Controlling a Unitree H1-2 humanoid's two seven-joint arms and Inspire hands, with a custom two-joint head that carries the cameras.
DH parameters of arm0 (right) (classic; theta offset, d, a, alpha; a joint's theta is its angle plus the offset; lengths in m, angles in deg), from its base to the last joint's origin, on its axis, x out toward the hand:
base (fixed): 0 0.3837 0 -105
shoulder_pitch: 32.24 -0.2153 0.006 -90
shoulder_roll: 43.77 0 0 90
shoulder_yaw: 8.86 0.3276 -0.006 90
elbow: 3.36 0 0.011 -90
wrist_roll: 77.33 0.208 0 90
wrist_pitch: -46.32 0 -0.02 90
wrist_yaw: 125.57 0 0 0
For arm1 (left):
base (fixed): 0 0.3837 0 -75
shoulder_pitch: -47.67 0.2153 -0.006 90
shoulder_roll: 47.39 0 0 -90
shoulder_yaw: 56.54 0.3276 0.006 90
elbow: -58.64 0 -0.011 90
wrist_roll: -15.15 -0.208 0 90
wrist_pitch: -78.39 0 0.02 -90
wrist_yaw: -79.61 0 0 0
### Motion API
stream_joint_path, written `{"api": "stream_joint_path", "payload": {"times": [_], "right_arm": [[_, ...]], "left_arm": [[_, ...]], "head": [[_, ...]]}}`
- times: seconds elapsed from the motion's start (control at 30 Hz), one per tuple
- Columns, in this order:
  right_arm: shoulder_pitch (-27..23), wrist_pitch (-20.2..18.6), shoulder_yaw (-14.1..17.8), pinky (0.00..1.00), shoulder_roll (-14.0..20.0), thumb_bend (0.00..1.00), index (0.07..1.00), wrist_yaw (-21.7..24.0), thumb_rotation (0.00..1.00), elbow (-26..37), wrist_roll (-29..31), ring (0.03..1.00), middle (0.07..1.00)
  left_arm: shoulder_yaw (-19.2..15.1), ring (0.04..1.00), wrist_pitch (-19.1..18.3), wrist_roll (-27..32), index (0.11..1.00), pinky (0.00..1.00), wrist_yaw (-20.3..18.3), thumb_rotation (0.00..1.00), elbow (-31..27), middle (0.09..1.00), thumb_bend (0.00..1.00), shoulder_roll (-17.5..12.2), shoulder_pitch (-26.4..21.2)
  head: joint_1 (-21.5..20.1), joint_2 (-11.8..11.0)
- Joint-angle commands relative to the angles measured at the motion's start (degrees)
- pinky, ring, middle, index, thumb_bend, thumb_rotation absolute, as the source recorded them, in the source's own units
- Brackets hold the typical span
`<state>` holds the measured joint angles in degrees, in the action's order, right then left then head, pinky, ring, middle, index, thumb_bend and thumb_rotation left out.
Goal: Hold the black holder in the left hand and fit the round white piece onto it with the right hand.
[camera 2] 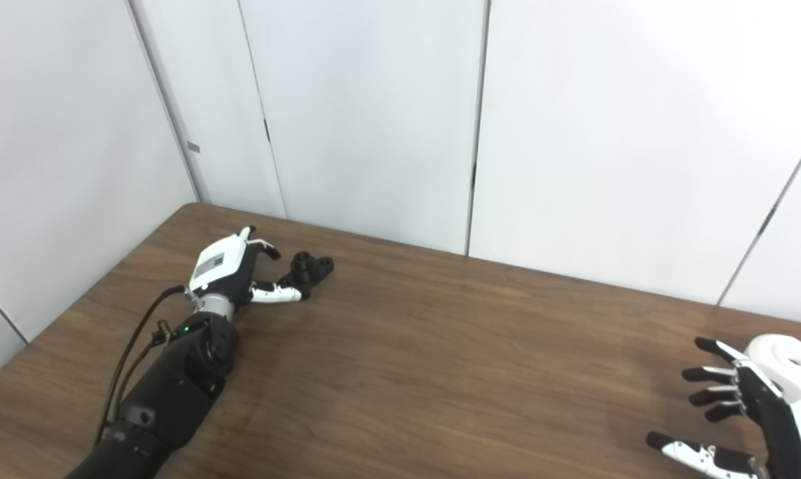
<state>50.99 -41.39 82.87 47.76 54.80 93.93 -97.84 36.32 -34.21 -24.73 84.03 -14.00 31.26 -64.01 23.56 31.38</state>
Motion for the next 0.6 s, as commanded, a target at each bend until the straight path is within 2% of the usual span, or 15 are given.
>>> {"api": "stream_joint_path", "payload": {"times": [0.0, 0.27, 0.57], "right_arm": [[-1.3, 0.9, 0.5, 0.46, 1.0, 0.75, 0.802, 0.0, 0.00, 1.9, 0.5, 0.551, 0.649], [-0.8, 0.5, 0.4, 0.46, 1.2, 0.79, 0.806, 0.1, 0.00, 2.6, 0.1, 0.552, 0.654], [-0.3, 0.0, 0.7, 0.47, 1.5, 0.80, 0.811, 0.7, 0.00, 3.4, 0.3, 0.563, 0.661]], "left_arm": [[-0.1, 1.000, 0.3, -0.2, 0.708, 1.00, 1.0, 0.41, 0.1, 1.000, 1.00, -2.3, -3.3], [0.6, 1.000, 1.8, 1.5, 0.704, 1.00, 2.0, 0.38, 4.5, 1.000, 1.00, -1.7, -4.0], [1.5, 1.000, 2.8, 2.2, 0.687, 1.00, 3.9, 0.36, 6.7, 1.000, 1.00, -1.0, -4.9]], "head": [[-0.2, 0.2], [-0.8, 0.3], [-0.8, 0.6]]}}
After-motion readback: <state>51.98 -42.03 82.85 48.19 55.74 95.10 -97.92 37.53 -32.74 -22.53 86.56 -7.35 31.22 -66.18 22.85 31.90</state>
